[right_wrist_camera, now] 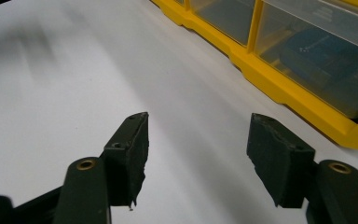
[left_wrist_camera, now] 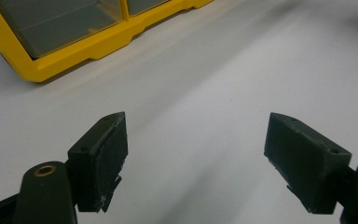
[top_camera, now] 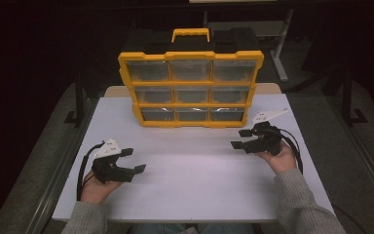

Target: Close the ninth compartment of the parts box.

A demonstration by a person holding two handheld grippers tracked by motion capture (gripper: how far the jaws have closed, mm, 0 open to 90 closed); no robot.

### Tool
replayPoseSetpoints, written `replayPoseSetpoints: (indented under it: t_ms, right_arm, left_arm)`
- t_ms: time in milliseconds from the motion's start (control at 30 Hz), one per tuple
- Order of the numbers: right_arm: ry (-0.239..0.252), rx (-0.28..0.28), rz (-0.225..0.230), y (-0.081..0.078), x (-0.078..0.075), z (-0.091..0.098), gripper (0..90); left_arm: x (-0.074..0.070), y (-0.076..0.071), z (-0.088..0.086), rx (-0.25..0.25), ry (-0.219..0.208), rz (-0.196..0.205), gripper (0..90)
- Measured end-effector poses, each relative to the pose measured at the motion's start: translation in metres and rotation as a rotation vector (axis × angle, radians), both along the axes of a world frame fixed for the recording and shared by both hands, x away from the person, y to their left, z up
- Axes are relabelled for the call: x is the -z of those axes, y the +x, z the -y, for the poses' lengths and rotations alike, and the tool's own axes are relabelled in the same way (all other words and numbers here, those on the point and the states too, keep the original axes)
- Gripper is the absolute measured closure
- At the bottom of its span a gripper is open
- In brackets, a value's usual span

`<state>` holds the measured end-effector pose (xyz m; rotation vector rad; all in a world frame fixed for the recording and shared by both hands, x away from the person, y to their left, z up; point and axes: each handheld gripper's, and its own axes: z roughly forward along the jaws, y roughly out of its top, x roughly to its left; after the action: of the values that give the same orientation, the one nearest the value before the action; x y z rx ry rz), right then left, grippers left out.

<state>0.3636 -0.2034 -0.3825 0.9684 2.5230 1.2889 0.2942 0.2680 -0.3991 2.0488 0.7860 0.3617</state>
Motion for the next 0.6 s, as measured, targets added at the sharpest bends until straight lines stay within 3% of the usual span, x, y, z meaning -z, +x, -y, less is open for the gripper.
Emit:
replayPoseSetpoints:
  t_ms: [600]
  right_arm:
    - [0.006, 0.024, 0.002, -0.017, 0.007, 0.014, 25.7]
  left_arm:
    - [0.003, -0.007, 0.001, -0.003, 0.024, -0.012, 21.3]
